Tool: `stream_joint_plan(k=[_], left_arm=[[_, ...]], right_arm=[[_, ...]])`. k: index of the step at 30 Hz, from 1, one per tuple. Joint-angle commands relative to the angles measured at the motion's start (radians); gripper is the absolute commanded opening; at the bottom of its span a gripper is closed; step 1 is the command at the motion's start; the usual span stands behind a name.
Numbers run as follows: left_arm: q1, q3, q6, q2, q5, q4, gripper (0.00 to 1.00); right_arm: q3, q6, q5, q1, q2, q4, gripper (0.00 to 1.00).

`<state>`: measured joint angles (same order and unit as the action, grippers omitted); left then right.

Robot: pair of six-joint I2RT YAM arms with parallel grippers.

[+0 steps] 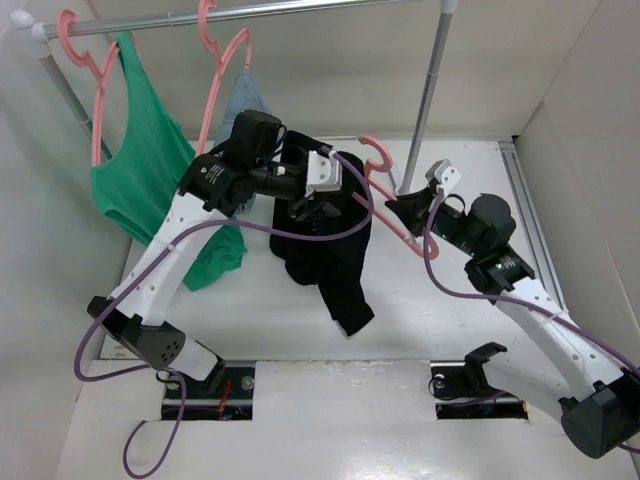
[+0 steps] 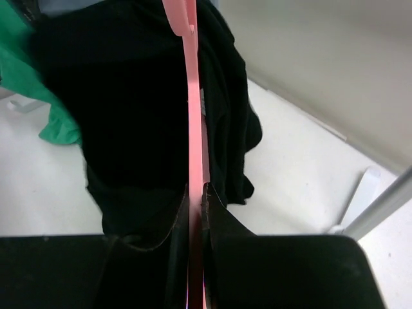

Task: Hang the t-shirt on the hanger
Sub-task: Place tshirt on hanger

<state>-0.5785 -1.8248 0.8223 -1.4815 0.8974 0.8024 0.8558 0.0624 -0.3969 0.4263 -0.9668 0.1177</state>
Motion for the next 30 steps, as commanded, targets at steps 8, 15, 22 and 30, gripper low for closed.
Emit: stream_joint_plan(k=[8,15,22,30], left_arm=[[0.008,-0.033,0.064,0.07,-0.224,-0.123,0.61],[0.008,0.062,0.236,0.098,-0.319,-0.141,0.79],[0.008,0.16,0.275,0.061,-0.414,-0.23,0.82],[0.017,0.121,0.302,-0.051,-0.376,-0.133,0.59]], right_arm=[[-0.179,0.123,-0.154,-0.008,0.102,0.332,0.0],[-0.201,0.145,-0.163,-0.008,0.143,0.341,0.0],[-0.201,0.145,-0.198,-0.008,0.186,0.329,0.0],[-0.192,0.145,-0.221,-0.008,0.206,0.306,0.0]])
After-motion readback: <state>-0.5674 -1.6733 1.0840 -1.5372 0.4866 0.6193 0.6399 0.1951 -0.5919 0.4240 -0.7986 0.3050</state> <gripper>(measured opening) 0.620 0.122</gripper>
